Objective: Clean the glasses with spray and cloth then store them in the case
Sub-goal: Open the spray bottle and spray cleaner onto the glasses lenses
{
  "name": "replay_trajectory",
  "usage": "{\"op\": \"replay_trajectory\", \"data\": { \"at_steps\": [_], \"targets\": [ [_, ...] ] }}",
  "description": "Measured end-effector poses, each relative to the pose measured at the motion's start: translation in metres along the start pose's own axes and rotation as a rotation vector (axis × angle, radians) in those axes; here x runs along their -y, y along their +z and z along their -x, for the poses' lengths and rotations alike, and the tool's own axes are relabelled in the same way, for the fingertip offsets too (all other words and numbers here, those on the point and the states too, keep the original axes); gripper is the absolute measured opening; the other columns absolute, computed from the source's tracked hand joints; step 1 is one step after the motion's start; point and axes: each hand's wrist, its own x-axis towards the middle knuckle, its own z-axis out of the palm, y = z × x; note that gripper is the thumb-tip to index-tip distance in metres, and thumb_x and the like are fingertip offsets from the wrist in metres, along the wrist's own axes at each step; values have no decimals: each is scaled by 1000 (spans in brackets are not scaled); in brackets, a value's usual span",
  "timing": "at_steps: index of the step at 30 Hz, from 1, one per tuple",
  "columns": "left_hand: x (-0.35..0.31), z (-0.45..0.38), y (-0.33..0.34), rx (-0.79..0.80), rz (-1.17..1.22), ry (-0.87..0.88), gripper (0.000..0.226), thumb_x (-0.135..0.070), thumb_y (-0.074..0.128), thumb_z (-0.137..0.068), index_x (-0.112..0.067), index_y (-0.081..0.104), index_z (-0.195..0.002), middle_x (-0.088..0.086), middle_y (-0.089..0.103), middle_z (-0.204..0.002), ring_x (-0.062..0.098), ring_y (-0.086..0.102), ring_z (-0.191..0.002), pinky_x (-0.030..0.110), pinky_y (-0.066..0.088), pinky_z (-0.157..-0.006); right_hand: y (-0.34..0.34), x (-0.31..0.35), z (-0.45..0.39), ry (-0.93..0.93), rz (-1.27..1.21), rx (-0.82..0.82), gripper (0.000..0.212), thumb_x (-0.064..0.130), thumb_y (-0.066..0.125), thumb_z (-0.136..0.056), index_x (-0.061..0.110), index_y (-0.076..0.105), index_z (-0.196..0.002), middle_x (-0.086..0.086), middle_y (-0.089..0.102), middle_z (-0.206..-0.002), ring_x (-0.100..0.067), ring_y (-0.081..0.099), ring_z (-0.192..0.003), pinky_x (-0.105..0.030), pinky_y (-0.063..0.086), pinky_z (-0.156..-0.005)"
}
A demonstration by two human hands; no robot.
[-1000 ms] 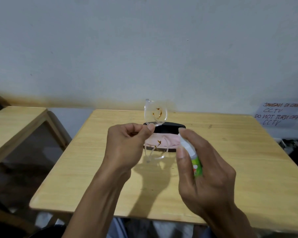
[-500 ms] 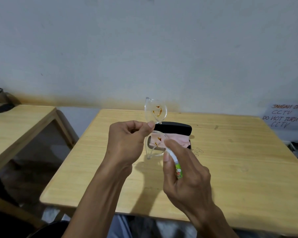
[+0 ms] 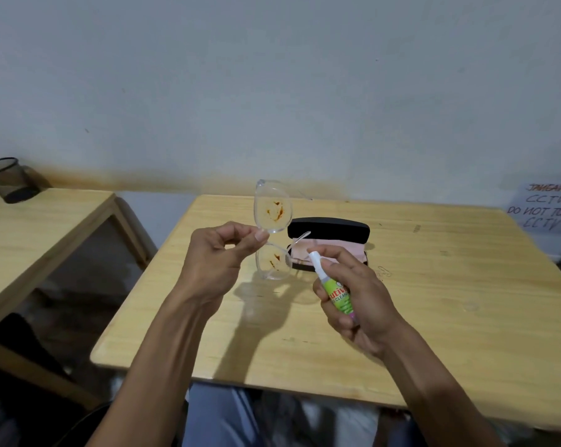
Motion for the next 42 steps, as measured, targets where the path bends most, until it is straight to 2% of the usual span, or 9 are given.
{"op": "replay_trajectory", "data": {
  "at_steps": [4,9,15,22,27,34,37,40,42],
  "targets": [
    [2,-1,2,26,-12,11,23,-34,79,-67,-12,74,-73,7,69,-82,15,60,-83,33,45,-90,0,2,-12,26,21,33,24,21,47,-102,19,62,-120,-9,51,-66,-10,27,-29,-14,20,-36],
    [4,-2,5,40,-9,24,25,-34,79,-67,-11,74,-74,9,69,-83,16,60,-85,38,45,-93,2,2,-13,33,-28,48,19,19,47,-101,21,63,-111,-10,50,-66,-9,27,-27,-11,22,-34],
    [7,0,5,55,-21,37,25,-35,80,-68,-12,75,-75,12,69,-85,19,59,-87,39,45,-93,1,10,-8,12,-193,41,22,20,44,-102,25,65,-104,-8,49,-66,-7,27,-26,-13,15,-35],
    [11,2,7,87,-52,50,12,-22,80,-78,-13,75,-73,12,67,-81,20,57,-85,39,44,-89,5,37,-13,-75,-235,117,21,19,41,-102,23,59,-113,-8,48,-64,-6,27,-24,-11,19,-32],
    [13,2,9,89,-48,50,20,-28,81,-73,-9,76,-76,14,67,-81,20,56,-83,39,45,-87,12,42,-17,-134,-176,50,18,18,43,-102,22,60,-107,-8,50,-63,-7,26,-25,-10,22,-32],
    [13,4,10,76,-9,29,31,-30,78,-69,0,74,-79,13,69,-84,19,59,-87,37,46,-91,13,42,-12,-171,-71,-41,21,19,43,-103,24,60,-114,-6,53,-66,-12,31,-29,-14,26,-36],
    [11,5,11,71,-5,18,26,-29,78,-69,-5,74,-77,11,69,-83,18,58,-87,34,45,-91,5,37,-2,-247,25,-129,25,15,42,-103,28,62,-114,-9,57,-70,-19,44,-40,-22,34,-41],
    [9,7,13,61,-1,13,27,-29,78,-68,-4,74,-77,9,70,-83,16,61,-86,30,47,-89,-10,31,12,-360,284,-322,23,20,48,-104,37,59,-115,-2,70,-79,-15,60,-67,-30,46,-46],
    [10,10,12,31,-15,18,27,-30,78,-67,-5,74,-75,8,71,-81,13,63,-83,26,48,-85,-25,23,20,-429,400,-415,23,24,53,-102,41,56,-118,-1,75,-87,-16,65,-84,-29,53,-51]
  ]
}}
